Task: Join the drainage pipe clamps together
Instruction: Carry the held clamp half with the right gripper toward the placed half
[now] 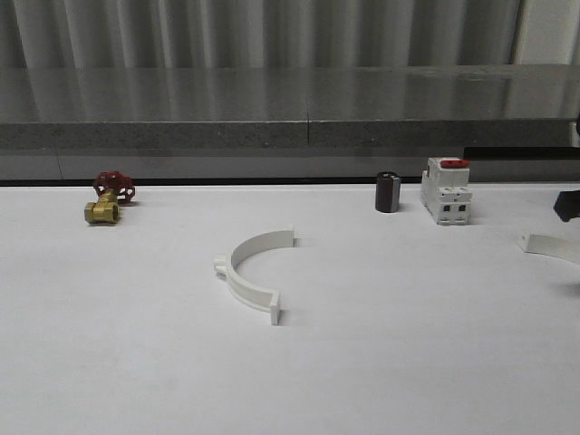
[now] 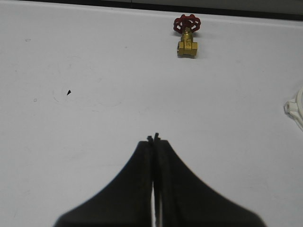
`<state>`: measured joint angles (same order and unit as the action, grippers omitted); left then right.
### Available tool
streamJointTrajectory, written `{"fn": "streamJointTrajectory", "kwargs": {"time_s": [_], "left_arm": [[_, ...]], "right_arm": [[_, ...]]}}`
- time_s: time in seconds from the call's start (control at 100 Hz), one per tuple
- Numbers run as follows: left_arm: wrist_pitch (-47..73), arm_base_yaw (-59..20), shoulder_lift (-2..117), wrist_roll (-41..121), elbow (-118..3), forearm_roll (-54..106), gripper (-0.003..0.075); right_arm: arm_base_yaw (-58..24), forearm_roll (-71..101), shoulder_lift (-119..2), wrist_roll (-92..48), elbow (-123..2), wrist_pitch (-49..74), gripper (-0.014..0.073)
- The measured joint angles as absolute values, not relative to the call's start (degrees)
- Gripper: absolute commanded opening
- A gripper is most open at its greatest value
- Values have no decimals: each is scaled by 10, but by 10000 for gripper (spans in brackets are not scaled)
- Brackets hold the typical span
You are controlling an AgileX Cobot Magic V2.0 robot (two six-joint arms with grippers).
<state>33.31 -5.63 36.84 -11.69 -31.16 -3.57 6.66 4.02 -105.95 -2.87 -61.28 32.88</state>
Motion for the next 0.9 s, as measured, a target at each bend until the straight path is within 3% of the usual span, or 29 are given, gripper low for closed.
{"fn": "streamJointTrajectory", "kwargs": {"time_s": [0.27,0.63,0.9], "left_arm": [[333,-56,368,-117,-312,-36,-20],[333,-56,368,-117,-312,-36,-20],[333,-56,368,-117,-312,-36,-20]], "right_arm": [[-23,58,-1051,26,-662,394,6],[-194,-98,-1071,323,-738,415,6],[-249,-123,-1124,397,-777,421,6]]}}
